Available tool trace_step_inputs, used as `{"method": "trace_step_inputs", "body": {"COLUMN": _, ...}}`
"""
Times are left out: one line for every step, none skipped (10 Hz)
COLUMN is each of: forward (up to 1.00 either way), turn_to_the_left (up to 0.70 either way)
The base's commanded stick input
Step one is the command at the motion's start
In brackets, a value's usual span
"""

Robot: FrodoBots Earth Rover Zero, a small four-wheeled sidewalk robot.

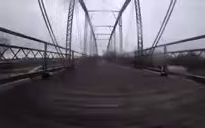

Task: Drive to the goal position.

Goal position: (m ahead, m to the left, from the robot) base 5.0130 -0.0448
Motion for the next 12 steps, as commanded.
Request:
{"method": "trace_step_inputs", "body": {"forward": 1.0, "turn_to_the_left": 0.02}}
{"method": "trace_step_inputs", "body": {"forward": 1.0, "turn_to_the_left": 0.02}}
{"method": "trace_step_inputs", "body": {"forward": 1.0, "turn_to_the_left": 0.03}}
{"method": "trace_step_inputs", "body": {"forward": 1.0, "turn_to_the_left": 0.03}}
{"method": "trace_step_inputs", "body": {"forward": 1.0, "turn_to_the_left": 0.03}}
{"method": "trace_step_inputs", "body": {"forward": 1.0, "turn_to_the_left": 0.03}}
{"method": "trace_step_inputs", "body": {"forward": 1.0, "turn_to_the_left": 0.03}}
{"method": "trace_step_inputs", "body": {"forward": 1.0, "turn_to_the_left": 0.03}}
{"method": "trace_step_inputs", "body": {"forward": 1.0, "turn_to_the_left": 0.03}}
{"method": "trace_step_inputs", "body": {"forward": 1.0, "turn_to_the_left": 0.03}}
{"method": "trace_step_inputs", "body": {"forward": 1.0, "turn_to_the_left": 0.03}}
{"method": "trace_step_inputs", "body": {"forward": 1.0, "turn_to_the_left": 0.03}}
